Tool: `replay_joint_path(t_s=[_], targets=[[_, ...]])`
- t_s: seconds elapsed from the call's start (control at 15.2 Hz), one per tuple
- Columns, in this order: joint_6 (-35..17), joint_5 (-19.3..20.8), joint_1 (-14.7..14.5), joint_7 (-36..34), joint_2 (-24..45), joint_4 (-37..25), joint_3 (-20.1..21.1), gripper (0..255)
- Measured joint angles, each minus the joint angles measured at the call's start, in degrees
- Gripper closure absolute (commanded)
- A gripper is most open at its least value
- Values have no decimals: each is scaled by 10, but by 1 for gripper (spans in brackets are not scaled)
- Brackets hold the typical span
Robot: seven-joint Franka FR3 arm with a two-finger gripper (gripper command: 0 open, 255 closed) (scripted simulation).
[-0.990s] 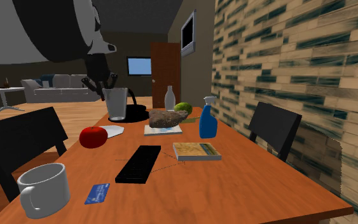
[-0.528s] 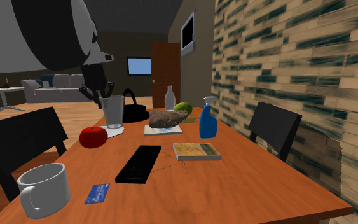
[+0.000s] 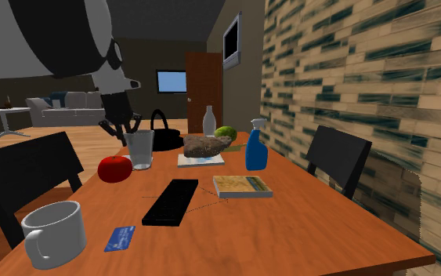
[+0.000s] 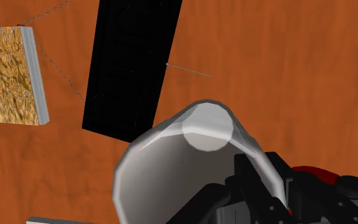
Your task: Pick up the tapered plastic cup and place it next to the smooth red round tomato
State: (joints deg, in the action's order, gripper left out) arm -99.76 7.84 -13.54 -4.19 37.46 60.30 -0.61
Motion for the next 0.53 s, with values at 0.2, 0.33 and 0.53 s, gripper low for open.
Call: replay_joint_path(t_s=[0.2, 0.33, 0.53], targets=[[-25, 1, 1, -2, -4, 29, 0, 255], [-41, 1, 1, -5, -5, 46, 0, 255], [-63, 2, 2, -7, -2, 65, 0, 255]])
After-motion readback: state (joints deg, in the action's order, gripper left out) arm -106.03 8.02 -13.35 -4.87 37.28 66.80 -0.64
